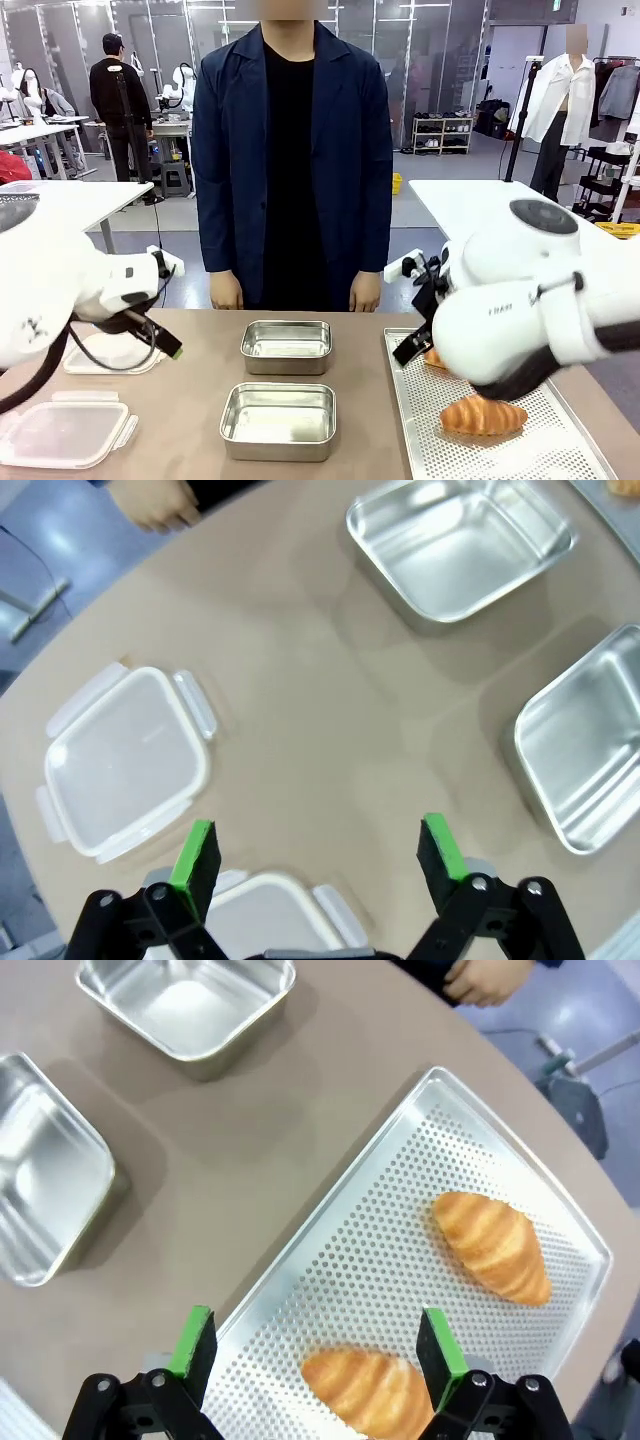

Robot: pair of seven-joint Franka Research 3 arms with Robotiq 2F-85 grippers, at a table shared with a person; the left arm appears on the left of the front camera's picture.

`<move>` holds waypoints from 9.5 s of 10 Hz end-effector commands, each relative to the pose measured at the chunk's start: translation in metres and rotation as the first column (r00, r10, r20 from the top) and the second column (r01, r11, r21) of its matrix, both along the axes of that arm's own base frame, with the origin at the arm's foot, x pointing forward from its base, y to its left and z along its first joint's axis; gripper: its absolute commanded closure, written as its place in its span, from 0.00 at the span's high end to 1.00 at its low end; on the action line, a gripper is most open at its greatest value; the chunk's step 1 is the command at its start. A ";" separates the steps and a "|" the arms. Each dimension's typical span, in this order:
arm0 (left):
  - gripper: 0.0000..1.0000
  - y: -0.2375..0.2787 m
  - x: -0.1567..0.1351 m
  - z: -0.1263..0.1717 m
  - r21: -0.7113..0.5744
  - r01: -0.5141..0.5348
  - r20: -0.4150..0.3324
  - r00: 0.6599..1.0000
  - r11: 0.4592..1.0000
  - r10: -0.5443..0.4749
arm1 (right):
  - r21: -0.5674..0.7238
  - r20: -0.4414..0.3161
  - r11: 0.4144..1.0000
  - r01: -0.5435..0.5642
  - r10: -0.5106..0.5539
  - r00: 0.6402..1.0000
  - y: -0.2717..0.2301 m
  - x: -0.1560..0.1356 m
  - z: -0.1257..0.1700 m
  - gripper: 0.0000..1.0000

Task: Place the bread into the airtight container.
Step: Pick up a Butter Roll and place it into an empty Airtight Container.

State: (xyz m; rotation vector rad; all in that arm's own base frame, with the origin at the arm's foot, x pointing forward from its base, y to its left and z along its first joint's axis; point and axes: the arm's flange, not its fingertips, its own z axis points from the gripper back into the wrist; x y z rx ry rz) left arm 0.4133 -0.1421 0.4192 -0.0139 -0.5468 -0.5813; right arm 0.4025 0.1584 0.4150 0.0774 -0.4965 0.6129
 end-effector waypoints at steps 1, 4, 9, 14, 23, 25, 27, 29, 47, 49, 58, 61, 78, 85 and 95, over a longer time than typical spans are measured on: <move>1.00 0.013 0.000 0.070 -0.013 0.001 -0.043 0.999 1.000 -0.001 | 0.055 -0.011 0.998 -0.020 0.020 1.000 -0.031 0.008 0.073 1.00; 1.00 0.049 -0.033 0.209 -0.059 0.002 -0.011 1.000 0.998 -0.003 | 0.094 0.005 0.995 -0.029 0.029 1.000 -0.083 -0.021 0.198 1.00; 1.00 0.133 -0.151 0.355 -0.127 0.053 0.088 0.995 0.990 -0.042 | 0.099 0.080 0.995 -0.034 0.026 0.996 -0.169 -0.130 0.318 1.00; 1.00 0.171 -0.220 0.369 -0.124 0.022 0.175 0.985 0.992 0.000 | 0.111 0.116 0.993 -0.033 0.020 0.993 -0.206 -0.172 0.326 1.00; 1.00 0.174 -0.226 0.379 -0.146 0.018 0.191 0.981 0.989 0.010 | 0.030 0.130 0.972 -0.234 0.228 0.965 -0.189 -0.169 0.337 1.00; 1.00 0.174 -0.226 0.379 -0.146 0.018 0.191 0.981 0.989 0.010 | -0.291 0.114 0.845 -0.449 0.496 0.861 -0.162 -0.149 0.330 1.00; 1.00 0.174 -0.226 0.379 -0.146 0.018 0.191 0.981 0.989 0.010 | -0.396 -0.051 0.712 -0.581 0.614 0.788 -0.130 -0.112 0.298 1.00; 1.00 0.174 -0.226 0.379 -0.146 0.018 0.191 0.981 0.989 0.010 | -0.388 -0.159 0.633 -0.670 0.670 0.725 -0.106 -0.073 0.250 1.00; 1.00 0.174 -0.226 0.379 -0.146 0.018 0.191 0.981 0.989 0.010 | -0.273 -0.386 0.525 -0.806 0.708 0.592 -0.067 -0.002 0.019 1.00; 1.00 0.174 -0.226 0.379 -0.146 0.018 0.191 0.981 0.989 0.010 | -0.255 -0.414 0.511 -0.821 0.710 0.570 -0.064 0.009 -0.016 1.00; 1.00 0.174 -0.226 0.379 -0.146 0.018 0.191 0.981 0.989 0.010 | -0.217 -0.383 0.547 -0.809 0.714 0.586 -0.084 0.032 -0.113 1.00; 1.00 0.174 -0.226 0.379 -0.146 0.018 0.191 0.981 0.989 0.010 | -0.232 -0.367 0.560 -0.796 0.707 0.604 -0.081 0.035 -0.125 1.00; 1.00 0.174 -0.226 0.379 -0.146 0.018 0.191 0.981 0.989 0.010 | -0.157 -0.411 0.648 -0.746 0.644 0.646 0.172 -0.003 0.011 0.47; 1.00 0.174 -0.226 0.379 -0.146 0.018 0.191 0.981 0.989 0.010 | -0.145 -0.420 0.666 -0.732 0.628 0.655 0.272 0.013 -0.047 0.47; 1.00 0.174 -0.226 0.379 -0.146 0.018 0.191 0.981 0.989 0.010 | -0.133 -0.426 0.642 -0.755 0.651 0.629 0.268 0.014 -0.050 1.00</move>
